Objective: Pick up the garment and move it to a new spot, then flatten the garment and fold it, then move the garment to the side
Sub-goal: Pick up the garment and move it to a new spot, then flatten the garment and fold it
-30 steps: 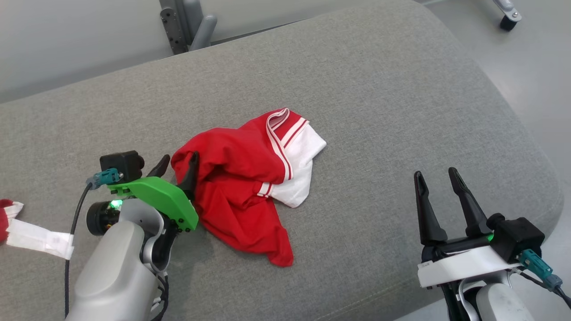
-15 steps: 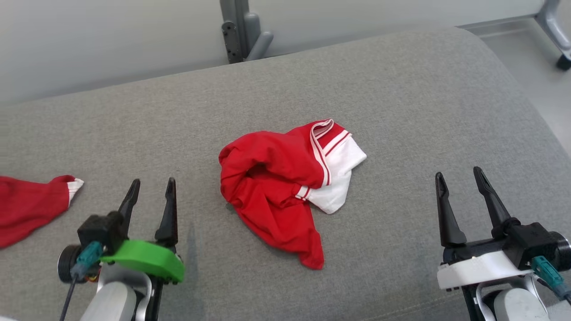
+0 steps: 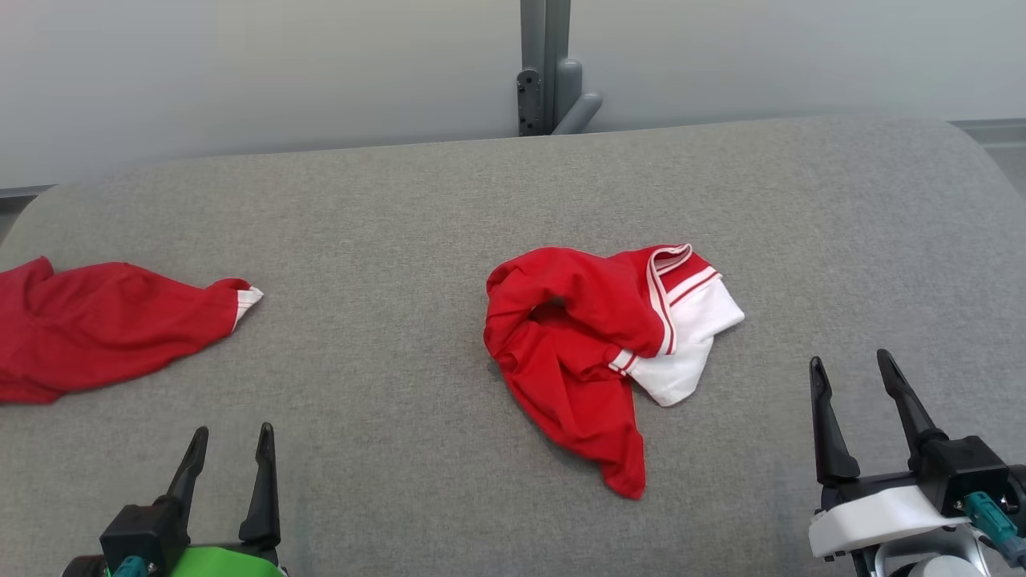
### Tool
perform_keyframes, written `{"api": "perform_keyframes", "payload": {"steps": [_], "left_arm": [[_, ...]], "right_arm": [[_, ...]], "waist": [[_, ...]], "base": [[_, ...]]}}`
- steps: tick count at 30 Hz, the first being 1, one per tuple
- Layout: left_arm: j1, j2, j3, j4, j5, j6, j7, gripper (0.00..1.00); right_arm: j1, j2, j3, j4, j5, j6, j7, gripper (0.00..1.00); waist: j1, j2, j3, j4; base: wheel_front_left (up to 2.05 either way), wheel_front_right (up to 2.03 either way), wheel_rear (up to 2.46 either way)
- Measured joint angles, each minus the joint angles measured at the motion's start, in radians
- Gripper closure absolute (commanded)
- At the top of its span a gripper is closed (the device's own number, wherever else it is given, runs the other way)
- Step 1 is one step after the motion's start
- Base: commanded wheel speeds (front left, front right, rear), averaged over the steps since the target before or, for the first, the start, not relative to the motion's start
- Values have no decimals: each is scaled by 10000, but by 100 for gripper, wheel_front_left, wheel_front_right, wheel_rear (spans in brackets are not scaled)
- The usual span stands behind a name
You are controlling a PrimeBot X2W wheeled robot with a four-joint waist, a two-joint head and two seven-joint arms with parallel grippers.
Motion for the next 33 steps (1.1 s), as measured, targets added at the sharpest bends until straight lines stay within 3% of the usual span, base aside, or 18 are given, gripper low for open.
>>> {"api": "perform_keyframes", "payload": {"steps": [6, 15, 27, 33], "left_arm": [[233, -487, 759, 332, 410, -660, -12, 0], [325, -878, 1373, 589, 876, -1066, -12, 0], [285, -1106, 1695, 642, 1373, -1271, -12, 0], [-369, -1243, 1070, 194, 1787, -1281, -10, 0]], "right_arm": [[66, 0, 100, 295, 44, 0, 0, 0], [81, -2, 176, 410, 79, 0, 0, 0], [81, -2, 318, 504, 209, 0, 0, 0], [19, 0, 414, 430, 222, 0, 0, 0]], "waist": [[0, 0, -105, 275], [0, 0, -215, 249], [0, 0, -268, 93], [0, 0, -200, -207]], "base": [[0, 0, 0], [0, 0, 0], [0, 0, 0], [0, 0, 0]]}}
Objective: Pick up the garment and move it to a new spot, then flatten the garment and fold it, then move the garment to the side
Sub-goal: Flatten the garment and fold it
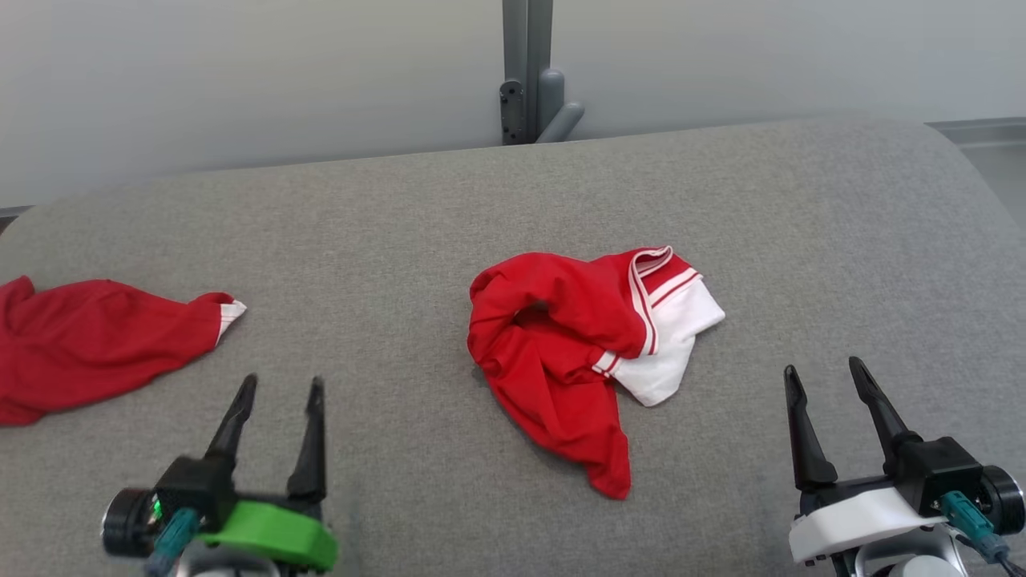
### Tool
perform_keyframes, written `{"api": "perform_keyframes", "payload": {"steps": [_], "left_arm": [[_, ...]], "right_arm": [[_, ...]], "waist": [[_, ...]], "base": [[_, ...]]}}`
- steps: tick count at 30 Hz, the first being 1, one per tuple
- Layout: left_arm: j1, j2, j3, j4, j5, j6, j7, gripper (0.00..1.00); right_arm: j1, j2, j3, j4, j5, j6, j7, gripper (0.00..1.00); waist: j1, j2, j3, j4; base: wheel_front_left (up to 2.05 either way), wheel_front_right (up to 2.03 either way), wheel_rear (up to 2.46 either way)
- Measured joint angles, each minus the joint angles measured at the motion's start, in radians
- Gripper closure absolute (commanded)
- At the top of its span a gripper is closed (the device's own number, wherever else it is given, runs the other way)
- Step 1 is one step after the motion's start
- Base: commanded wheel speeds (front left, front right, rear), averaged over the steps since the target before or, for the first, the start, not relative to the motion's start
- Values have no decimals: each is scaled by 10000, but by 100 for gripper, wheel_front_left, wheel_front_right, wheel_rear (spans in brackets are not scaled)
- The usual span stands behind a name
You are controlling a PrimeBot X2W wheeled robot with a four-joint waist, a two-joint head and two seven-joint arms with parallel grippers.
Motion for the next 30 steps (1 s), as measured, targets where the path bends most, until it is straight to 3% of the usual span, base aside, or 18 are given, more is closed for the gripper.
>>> {"api": "perform_keyframes", "payload": {"steps": [9, 15, 21, 30], "left_arm": [[-2221, -313, -3043, -1210, 357, -38, 1942, 0], [-3698, -462, -5358, -424, 301, -65, 3369, 0], [-4777, -483, -5726, 957, 569, -59, 3802, 0], [-5572, -303, -5823, 2775, 1072, 355, 3948, 0]], "right_arm": [[-443, -6, 109, -253, 293, 0, 0, 0], [-726, -4, 219, -247, 813, 0, 0, 0], [-884, -10, 261, -249, 1147, 0, 0, 0], [-895, -10, 268, -184, 1411, 0, 0, 0]], "waist": [[0, 0, 502, -845], [0, 0, 995, -1737], [0, 0, 1455, -2501], [0, 0, 1960, -3251]], "base": [[0, 0, 0], [0, 0, 0], [0, 0, 0], [0, 0, 0]]}}
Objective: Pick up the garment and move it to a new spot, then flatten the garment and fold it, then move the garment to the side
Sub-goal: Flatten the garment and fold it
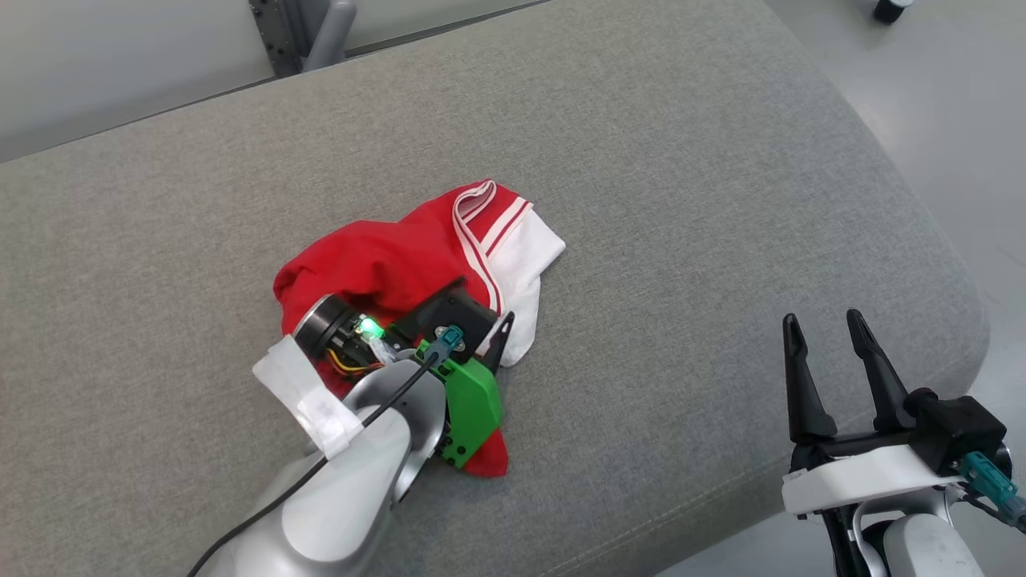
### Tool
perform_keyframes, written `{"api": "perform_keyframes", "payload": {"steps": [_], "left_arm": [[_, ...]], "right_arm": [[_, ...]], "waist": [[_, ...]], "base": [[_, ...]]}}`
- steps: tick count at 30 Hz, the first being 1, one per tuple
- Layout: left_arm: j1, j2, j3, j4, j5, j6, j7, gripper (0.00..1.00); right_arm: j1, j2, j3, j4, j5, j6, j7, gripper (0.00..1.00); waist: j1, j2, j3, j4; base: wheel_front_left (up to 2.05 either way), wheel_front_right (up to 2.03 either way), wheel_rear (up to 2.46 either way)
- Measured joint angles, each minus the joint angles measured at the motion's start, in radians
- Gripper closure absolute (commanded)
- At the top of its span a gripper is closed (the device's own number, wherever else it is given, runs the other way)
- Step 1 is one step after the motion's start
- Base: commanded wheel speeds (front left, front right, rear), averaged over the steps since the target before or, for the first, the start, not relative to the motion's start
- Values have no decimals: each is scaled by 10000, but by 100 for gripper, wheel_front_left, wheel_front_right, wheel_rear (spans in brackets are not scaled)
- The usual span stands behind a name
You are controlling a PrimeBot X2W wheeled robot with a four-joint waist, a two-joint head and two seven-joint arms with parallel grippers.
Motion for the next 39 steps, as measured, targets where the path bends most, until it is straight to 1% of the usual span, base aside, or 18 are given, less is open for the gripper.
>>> {"api": "perform_keyframes", "payload": {"steps": [3, 7, 8, 9, 10, 11, 12, 13, 17, 21, 25, 30, 31, 36, 39], "left_arm": [[-95, 105, 27, 474, 65, 111, -19, 0], [-197, 144, -31, 876, 92, 104, -88, 0], [-206, 144, -48, 970, 86, 96, -88, 9], [-215, 151, -52, 1047, 65, 92, -88, 38], [-234, 159, -56, 1101, 48, 84, -90, 53], [-257, 163, -58, 1168, 21, 82, -96, 63], [-287, 167, -50, 1241, -21, 81, -107, 84], [-308, 169, -35, 1304, -92, 81, -171, 100], [-332, 107, 146, 1476, -431, 36, -265, 100], [-354, -182, 880, 1064, -1547, 36, -349, 100], [-745, -382, 1653, -54, -2878, 69, -173, 100], [-1163, -466, 2527, -1703, -4328, 370, 56, 100], [-1163, -466, 2527, -1703, -4328, 370, 56, 100], [-1640, -466, 3298, -3375, -5373, 794, 514, 100], [-1801, -232, 3751, -4326, -5841, 978, 1095, 100]], "right_arm": [[-26, 2, 13, 25, 84, 0, 0, 0], [-28, 2, 17, 52, 151, 0, 0, 0], [-28, 2, 21, 58, 178, 0, 0, 0], [-28, 2, 23, 63, 182, 0, 0, 0], [-28, 2, 23, 69, 192, 0, 0, 0], [-28, 2, 21, 77, 199, 0, 0, 0], [-28, 2, 19, 86, 226, 0, 0, 0], [-28, 2, 21, 94, 261, 0, 0, 0], [-27, 2, 13, 107, 263, 0, 0, 0], [-9, 2, -63, 111, 278, 0, 0, 0], [115, 2, -88, 180, 288, 0, 0, 0], [169, 6, -29, 228, 334, 0, 0, 0], [169, 6, -29, 228, 334, 0, 0, 0], [279, 4, -92, 257, 336, 0, 0, 0], [367, 4, -174, 257, 336, 0, 0, 0]], "waist": [[0, 0, 35, -125], [0, 0, -16, -141], [0, 0, -31, -137], [0, 0, -45, -134], [0, 0, -56, -132], [0, 0, -67, -133], [0, 0, -79, -136], [0, 0, -90, -140], [0, 0, -145, -170], [0, 0, -233, -172], [0, 0, -367, -89], [0, 0, -617, 17], [0, 0, -617, 17], [0, 0, -873, 145], [0, 0, -1019, 251]], "base": [[0, 0, 0], [0, 0, 0], [0, 0, 0], [0, 0, 0], [0, 0, 0], [0, 0, 0], [0, 0, 0], [0, 0, 0], [0, 0, 0], [0, 0, 0], [0, 0, 0], [0, 0, 0], [0, 0, 0], [0, 0, 0], [0, 0, 0]]}}
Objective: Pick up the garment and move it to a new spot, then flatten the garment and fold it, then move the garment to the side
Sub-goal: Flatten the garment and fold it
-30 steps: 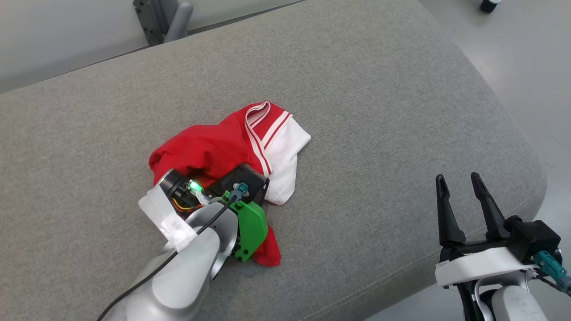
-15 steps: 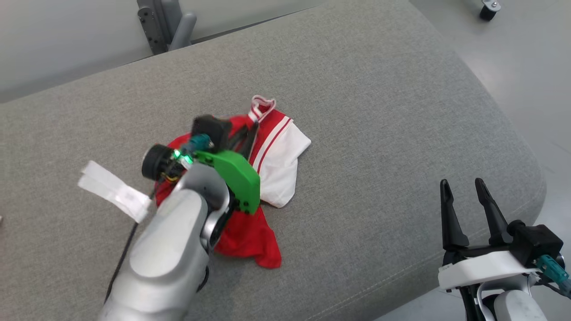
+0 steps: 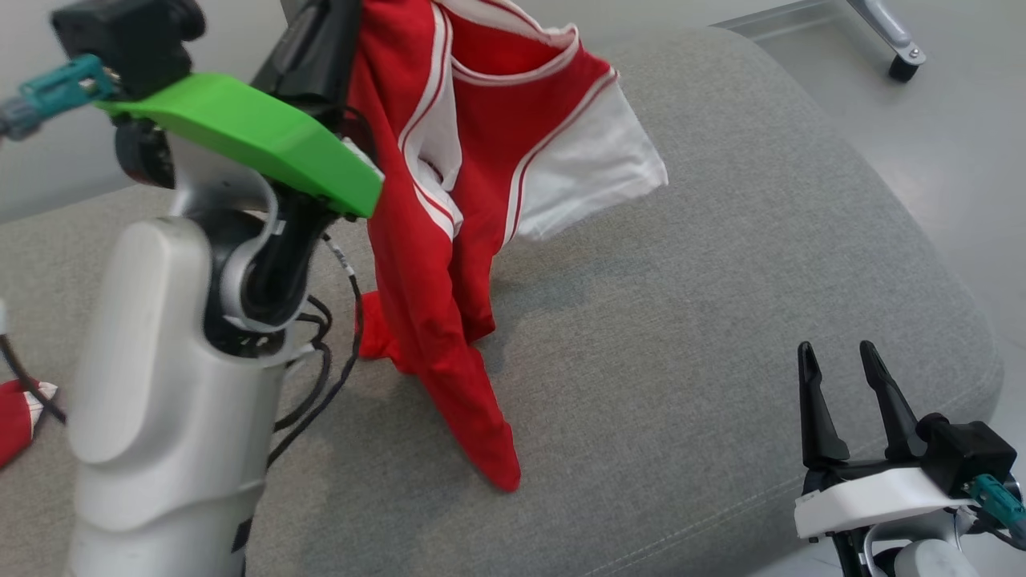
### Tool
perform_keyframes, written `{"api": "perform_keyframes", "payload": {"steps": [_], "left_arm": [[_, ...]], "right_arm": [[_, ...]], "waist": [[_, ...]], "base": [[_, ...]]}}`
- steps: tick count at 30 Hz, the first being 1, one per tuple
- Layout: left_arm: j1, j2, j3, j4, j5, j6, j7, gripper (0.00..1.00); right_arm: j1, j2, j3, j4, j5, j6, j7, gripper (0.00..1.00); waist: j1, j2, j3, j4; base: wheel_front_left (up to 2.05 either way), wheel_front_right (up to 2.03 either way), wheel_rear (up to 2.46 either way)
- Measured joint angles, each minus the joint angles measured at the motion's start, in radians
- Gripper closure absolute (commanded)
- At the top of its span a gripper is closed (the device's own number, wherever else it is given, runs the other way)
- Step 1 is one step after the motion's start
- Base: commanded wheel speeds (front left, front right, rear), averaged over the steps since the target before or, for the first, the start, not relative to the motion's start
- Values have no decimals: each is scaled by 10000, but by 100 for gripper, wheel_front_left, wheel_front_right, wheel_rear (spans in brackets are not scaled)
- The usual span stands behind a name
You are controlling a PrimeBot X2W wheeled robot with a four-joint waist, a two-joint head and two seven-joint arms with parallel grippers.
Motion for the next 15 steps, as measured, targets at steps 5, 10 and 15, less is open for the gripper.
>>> {"api": "perform_keyframes", "payload": {"steps": [5, 10, 15], "left_arm": [[-24, 633, 755, -1386, -851, 311, 1248, 100], [-290, 1498, 1557, -2211, -1264, 546, 2069, 100], [-734, 2057, 1977, -2493, -1402, 704, 2602, 100]], "right_arm": [[174, 0, -140, 6, -4, 0, 0, 0], [185, 4, -142, 0, -4, 0, 0, 0], [174, 4, -35, 13, -4, 0, 0, 0]], "waist": [[0, 0, -192, 291], [0, -1, -336, 649], [0, -2, -444, 987]], "base": [[0, 0, 0], [0, 0, 0], [0, 0, 0]]}}
